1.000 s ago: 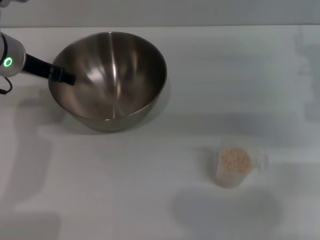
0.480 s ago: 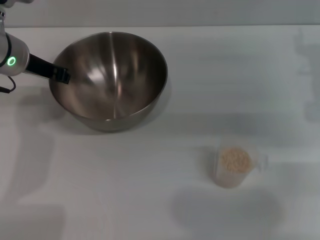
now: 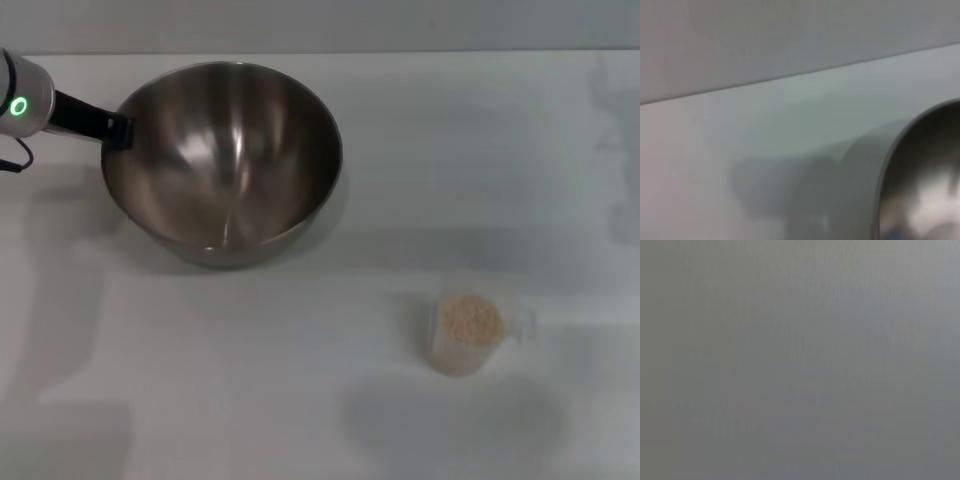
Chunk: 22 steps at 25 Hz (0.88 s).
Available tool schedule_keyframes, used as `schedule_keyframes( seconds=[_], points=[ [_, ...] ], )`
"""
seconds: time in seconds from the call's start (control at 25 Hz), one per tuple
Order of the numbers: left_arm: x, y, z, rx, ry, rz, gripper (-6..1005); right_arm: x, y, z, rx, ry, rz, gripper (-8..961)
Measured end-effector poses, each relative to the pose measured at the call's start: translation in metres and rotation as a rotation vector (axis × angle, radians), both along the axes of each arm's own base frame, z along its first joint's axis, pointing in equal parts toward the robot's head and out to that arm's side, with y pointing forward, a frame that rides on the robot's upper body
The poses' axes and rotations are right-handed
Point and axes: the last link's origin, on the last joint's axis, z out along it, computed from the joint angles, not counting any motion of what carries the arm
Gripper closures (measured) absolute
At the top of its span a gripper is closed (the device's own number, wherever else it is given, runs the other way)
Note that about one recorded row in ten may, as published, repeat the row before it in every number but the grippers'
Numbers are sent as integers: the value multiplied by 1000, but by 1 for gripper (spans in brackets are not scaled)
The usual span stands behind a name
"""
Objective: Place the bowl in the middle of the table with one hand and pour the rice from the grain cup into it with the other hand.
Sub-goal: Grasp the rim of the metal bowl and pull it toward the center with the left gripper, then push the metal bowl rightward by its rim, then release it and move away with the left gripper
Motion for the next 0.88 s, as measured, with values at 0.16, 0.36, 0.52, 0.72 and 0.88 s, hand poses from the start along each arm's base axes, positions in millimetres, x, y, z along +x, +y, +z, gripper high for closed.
schedule_keyframes(
  seconds=[0.16, 0.36, 0.52, 0.72, 0.88],
  points=[
    [5, 2, 2, 5, -66, -8, 926, 0, 0, 1, 0, -1, -1, 361],
    [20, 4, 0, -16, -100, -36, 939, 1, 1, 1, 1, -3, -2, 362],
    [34, 8, -3, -28, -117, -64, 957, 1, 1, 1, -1, -3, -3, 363],
    [52, 12, -9, -48, -154, -109, 961, 2, 0, 1, -1, -3, -8, 363],
    [59, 14, -20, -83, -160, -118, 960, 4, -1, 1, -3, -1, -11, 361]
  ],
)
